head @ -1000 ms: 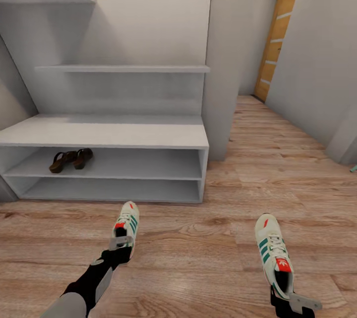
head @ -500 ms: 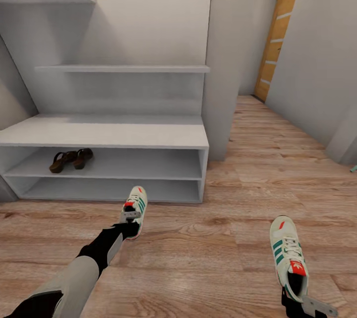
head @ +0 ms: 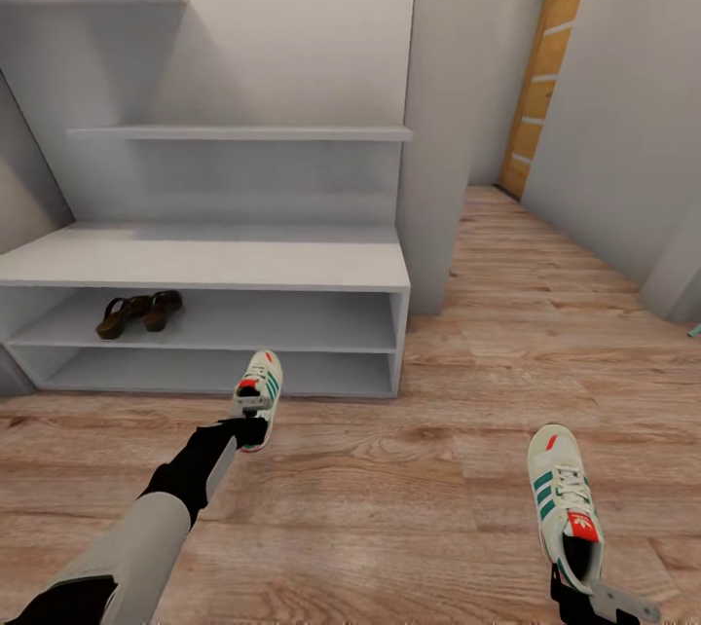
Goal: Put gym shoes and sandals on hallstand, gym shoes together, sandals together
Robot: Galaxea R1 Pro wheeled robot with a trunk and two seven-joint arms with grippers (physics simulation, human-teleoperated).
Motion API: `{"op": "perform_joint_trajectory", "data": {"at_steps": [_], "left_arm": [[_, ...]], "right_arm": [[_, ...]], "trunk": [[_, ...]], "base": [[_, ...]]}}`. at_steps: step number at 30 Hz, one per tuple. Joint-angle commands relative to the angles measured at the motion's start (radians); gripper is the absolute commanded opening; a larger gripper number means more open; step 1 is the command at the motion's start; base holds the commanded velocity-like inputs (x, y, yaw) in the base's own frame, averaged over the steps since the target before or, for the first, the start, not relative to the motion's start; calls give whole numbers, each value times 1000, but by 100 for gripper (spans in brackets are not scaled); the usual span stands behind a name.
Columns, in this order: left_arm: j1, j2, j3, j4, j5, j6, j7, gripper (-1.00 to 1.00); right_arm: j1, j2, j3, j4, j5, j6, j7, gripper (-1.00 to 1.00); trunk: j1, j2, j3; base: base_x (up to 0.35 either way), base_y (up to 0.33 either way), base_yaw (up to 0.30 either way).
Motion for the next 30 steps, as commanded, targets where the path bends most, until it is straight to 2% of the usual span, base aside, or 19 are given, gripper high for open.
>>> {"op": "perform_joint_trajectory", "data": {"at_steps": [1,5,12,17,30], "left_arm": [[-3,-2,6,-8,-7,25,-1,-100],[-7,-4,6,-13,-7,51,-1,-100],[-59,-6,6,-15,-6,103,-1,-100],[-85,-10,7,-18,-6,126,-1,-100],[-91,-18,-8,-69,-7,133,0,-100]], "right_arm": [[-1,0,-3,0,1,-3,1,-100],[-1,0,-2,0,2,-3,1,-100],[-1,0,-3,0,2,-3,1,-100],[-1,0,-4,-1,2,-3,1,-100],[-1,-1,1,0,3,-5,1,-100]], "trunk": [[0,-1,-6],[2,-2,-27],[5,-3,-65],[5,-3,-71],[5,-3,-72]], "base": [[0,0,0],[0,0,0],[0,0,0],[0,0,0],[23,-2,0]]}}
